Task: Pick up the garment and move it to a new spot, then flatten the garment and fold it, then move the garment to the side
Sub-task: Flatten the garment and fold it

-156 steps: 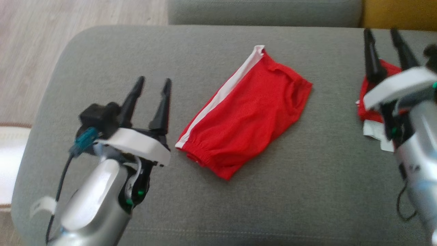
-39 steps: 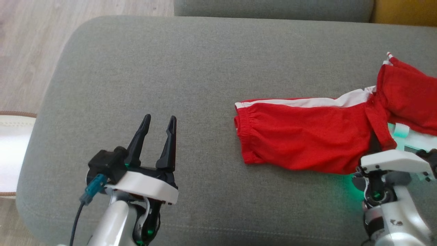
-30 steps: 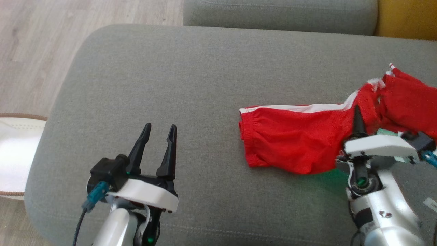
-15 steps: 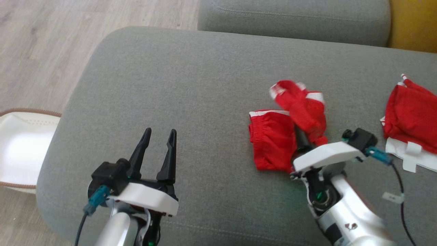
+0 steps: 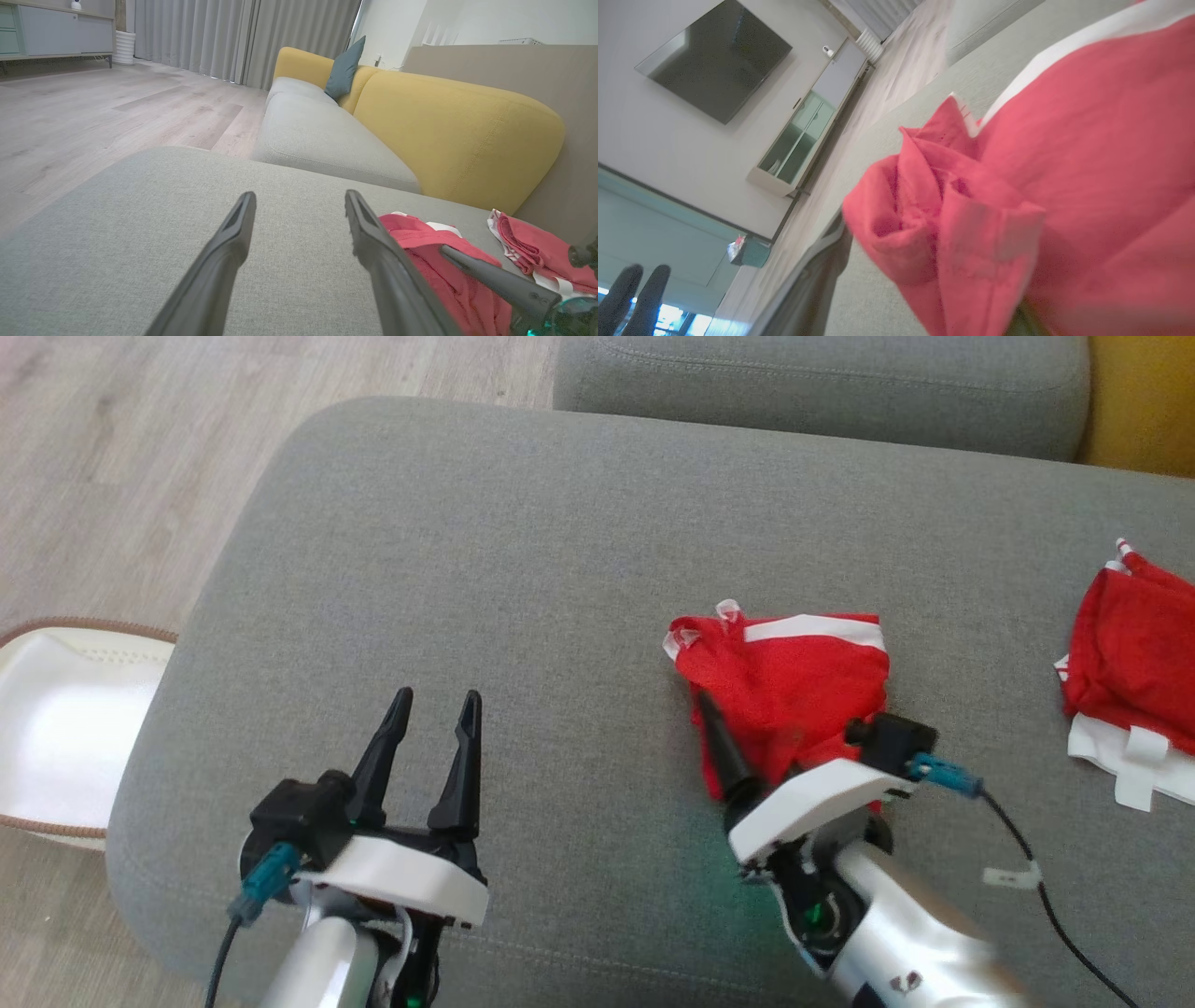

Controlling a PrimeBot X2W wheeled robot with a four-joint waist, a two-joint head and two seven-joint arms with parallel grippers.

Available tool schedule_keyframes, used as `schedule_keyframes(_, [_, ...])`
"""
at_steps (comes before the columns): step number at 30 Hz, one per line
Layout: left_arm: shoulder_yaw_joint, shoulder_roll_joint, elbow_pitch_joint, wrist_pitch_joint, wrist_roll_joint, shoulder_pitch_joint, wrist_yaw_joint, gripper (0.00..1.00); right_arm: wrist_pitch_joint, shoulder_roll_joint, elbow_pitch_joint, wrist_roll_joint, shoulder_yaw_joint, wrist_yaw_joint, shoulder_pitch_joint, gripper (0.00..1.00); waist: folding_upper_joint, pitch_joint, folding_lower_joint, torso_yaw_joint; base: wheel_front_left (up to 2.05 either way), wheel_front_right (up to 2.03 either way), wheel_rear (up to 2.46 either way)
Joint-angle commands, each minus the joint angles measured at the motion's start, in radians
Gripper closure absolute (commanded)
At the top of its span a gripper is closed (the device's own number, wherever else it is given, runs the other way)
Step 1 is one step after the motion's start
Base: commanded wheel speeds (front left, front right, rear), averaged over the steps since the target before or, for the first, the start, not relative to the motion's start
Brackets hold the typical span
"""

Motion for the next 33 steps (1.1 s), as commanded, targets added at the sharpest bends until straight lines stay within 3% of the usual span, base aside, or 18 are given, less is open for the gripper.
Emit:
schedule_keyframes(1, [0.026, 0.004, -0.030, -0.006, -0.002, -0.028, 0.004, 0.00, -0.018, 0.008, -0.033, 0.005, 0.043, 0.007, -0.040, 0.00, 0.0000, 0.002, 0.0000, 0.000, 0.00, 0.00, 0.00])
schedule_keyframes(7, [0.020, 0.004, -0.026, -0.006, -0.003, -0.037, 0.002, 0.00, -0.013, 0.008, -0.002, 0.008, 0.186, 0.007, -0.054, 0.00, 0.0000, 0.006, 0.0000, 0.008, 0.00, 0.00, 0.00])
schedule_keyframes(18, [0.017, 0.004, -0.019, -0.006, -0.008, -0.038, 0.004, 0.00, 0.026, 0.008, 0.145, 0.013, 0.308, 0.007, -0.095, 0.00, 0.0000, 0.007, 0.0000, 0.020, 0.00, 0.00, 0.00])
schedule_keyframes(25, [0.029, 0.004, -0.017, -0.006, -0.005, -0.031, 0.008, 0.00, -0.015, 0.008, 0.186, 0.038, 0.295, 0.007, -0.131, 0.00, 0.0000, -0.020, 0.0000, -0.001, 0.00, 0.00, 0.00])
schedule_keyframes(33, [0.048, 0.004, -0.034, -0.006, 0.000, -0.019, 0.015, 0.00, -0.038, 0.008, 0.213, -0.011, 0.193, 0.007, -0.169, 0.00, 0.0000, -0.047, 0.0000, -0.042, 0.00, 0.00, 0.00])
